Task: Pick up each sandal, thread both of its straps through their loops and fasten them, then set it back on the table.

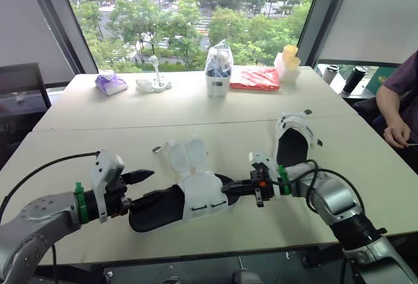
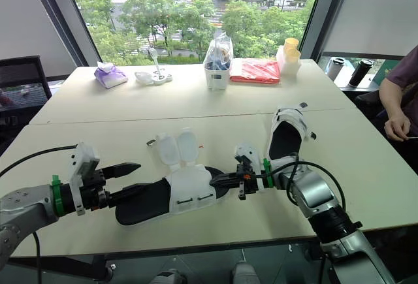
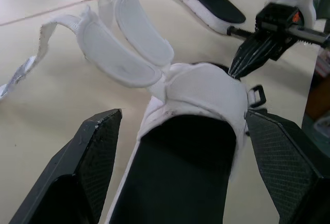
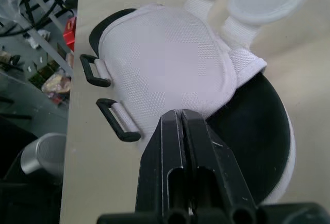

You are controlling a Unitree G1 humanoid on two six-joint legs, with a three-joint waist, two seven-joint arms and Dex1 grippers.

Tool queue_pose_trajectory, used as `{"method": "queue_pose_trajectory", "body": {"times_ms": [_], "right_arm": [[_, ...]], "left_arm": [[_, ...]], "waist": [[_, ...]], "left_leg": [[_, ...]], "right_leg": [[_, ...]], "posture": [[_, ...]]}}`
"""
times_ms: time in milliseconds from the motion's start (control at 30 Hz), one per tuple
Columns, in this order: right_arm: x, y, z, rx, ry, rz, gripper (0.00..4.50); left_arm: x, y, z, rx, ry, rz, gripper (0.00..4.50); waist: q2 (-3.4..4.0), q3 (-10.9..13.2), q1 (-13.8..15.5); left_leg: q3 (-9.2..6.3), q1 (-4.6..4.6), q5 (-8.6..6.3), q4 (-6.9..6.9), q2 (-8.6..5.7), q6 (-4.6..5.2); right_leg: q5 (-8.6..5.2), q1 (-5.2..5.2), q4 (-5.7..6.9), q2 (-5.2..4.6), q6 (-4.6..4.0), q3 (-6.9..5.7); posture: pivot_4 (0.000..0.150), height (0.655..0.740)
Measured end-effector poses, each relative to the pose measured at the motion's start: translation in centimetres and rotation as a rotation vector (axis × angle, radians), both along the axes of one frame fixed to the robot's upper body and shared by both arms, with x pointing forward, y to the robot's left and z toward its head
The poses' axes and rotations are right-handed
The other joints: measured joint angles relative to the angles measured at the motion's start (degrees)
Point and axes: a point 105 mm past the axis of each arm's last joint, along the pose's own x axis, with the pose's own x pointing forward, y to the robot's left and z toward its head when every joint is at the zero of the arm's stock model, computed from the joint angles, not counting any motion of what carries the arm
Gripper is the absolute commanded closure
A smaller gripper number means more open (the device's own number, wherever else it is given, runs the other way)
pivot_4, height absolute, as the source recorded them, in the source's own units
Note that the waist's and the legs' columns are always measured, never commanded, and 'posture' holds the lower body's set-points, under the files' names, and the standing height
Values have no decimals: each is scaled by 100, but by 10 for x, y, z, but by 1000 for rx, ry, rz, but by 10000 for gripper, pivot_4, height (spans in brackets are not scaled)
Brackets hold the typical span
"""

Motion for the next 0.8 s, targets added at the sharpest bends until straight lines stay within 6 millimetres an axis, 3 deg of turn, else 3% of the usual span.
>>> {"method": "queue_pose_trajectory", "body": {"times_ms": [133, 333, 500, 600, 667, 800], "right_arm": [[3, -2, 10, 41, 27, -35, 44515], [5, -23, 38, 119, 69, -130, 44515], [12, -44, 47, 107, 58, -228, 44515], [16, -57, 54, 103, 34, -275, 44515], [17, -62, 57, 104, 21, -299, 44515], [16, -65, 56, 113, 22, -334, 44515]], "left_arm": [[4, -2, -12, 86, -51, -15, 5128], [33, -13, -6, 268, -366, -53, 5128], [31, -39, -17, 381, -569, -213, 5128], [26, -42, -32, 509, -670, -344, 5128], [30, -39, -38, 574, -731, -383, 5128], [52, -48, -30, 643, -957, -402, 5128]], "waist": [[-1, 0, 16], [-2, -1, 134], [1, -1, 153], [1, -1, 162], [2, -2, 171], [3, -4, 200]], "left_leg": [[-2, -5, 0, 1, 0, 0], [-1, -7, 0, 3, -1, 0], [2, -24, -1, -1, -1, 1], [1, -30, -1, -1, -1, 1], [0, -31, 0, 1, -1, 1], [-2, -31, 0, 16, -1, 2]], "right_leg": [[6, 0, -3, 0, -10, 0], [8, -1, -6, -1, -12, -2], [8, -15, -11, -4, -12, -2], [9, -22, -11, -3, -12, -3], [9, -22, -10, -3, -12, -4], [16, -12, -11, -4, -10, -6]], "posture": [[1500, 7400], [1500, 7400], [1500, 7400], [1500, 7400], [1500, 7400], [1500, 7400]]}}
